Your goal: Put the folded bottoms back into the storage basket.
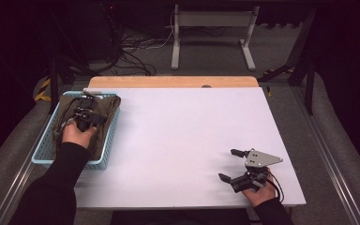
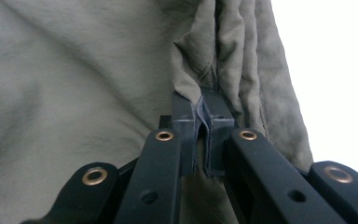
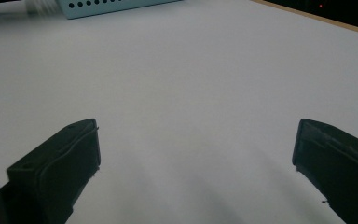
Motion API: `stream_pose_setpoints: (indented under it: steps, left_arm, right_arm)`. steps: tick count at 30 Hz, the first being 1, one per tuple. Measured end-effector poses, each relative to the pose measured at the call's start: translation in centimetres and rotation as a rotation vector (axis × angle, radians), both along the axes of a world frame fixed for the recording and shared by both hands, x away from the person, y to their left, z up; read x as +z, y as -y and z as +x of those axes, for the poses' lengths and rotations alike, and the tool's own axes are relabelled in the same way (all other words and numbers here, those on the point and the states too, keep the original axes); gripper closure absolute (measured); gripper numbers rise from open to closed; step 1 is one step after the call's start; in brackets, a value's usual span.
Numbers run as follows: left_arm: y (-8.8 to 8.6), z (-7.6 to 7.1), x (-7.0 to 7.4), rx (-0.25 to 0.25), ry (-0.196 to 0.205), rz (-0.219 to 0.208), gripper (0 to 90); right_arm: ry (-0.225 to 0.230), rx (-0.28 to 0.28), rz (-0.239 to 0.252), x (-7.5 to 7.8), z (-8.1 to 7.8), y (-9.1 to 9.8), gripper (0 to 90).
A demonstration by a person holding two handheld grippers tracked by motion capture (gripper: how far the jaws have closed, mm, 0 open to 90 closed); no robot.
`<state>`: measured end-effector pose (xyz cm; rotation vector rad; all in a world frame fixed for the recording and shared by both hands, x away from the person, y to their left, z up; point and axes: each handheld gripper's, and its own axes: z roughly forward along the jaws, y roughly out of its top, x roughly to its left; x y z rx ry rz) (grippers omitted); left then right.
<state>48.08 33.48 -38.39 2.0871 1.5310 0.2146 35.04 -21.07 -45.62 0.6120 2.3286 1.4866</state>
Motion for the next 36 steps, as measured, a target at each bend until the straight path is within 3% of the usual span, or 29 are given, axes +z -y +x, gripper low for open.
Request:
stream_pose_setpoints:
  steps: [6,12,14,19,22,23,24,25,30,34,36]
  left_arm:
    - [0.0,0.9,-0.1,0.025,0.007,0.022,85.5]
    - [-0.3,1.1,-0.3,0.025,0.011,0.002,83.4]
    - [-0.6,0.7,0.3,0.016,0.044,-0.025,75.5]
    - [-2.1,0.1,2.7,0.013,0.162,-0.102,70.1]
    - [-2.1,0.5,3.7,0.017,0.202,-0.078,73.5]
    - [-2.0,0.7,3.8,0.012,0.205,-0.067,79.9]
    - [-1.6,1.2,4.0,0.011,0.212,-0.020,85.8]
    - [-1.5,1.4,4.0,0.014,0.211,-0.012,88.9]
    - [-1.2,3.8,2.6,0.033,0.178,0.022,89.5]
    - [-1.1,4.6,1.7,0.025,0.177,0.020,89.5]
    - [-0.7,5.2,0.9,0.024,0.157,0.042,89.5]
  right_arm:
    - [0.000,-0.001,0.001,0.0,0.0,0.0,1.3]
    - [0.000,0.001,0.003,0.0,0.0,0.1,1.3]
    - [0.000,0.003,0.004,0.0,0.0,0.1,1.4]
    - [0.001,0.005,0.001,0.0,0.0,0.0,1.3]
    - [0.001,0.003,0.000,0.0,0.0,0.0,1.4]
    - [0.000,0.002,0.000,0.0,0.0,0.0,1.3]
    - [0.001,0.002,0.001,0.0,0.0,0.0,1.3]
    - [0.000,0.002,0.000,0.0,0.0,0.1,1.3]
    - [0.003,-0.003,0.001,0.0,-0.1,0.2,1.4]
    - [0.006,-0.005,0.002,0.0,-0.2,0.3,1.4]
    - [0.007,-0.010,0.004,0.0,-0.2,0.5,1.4]
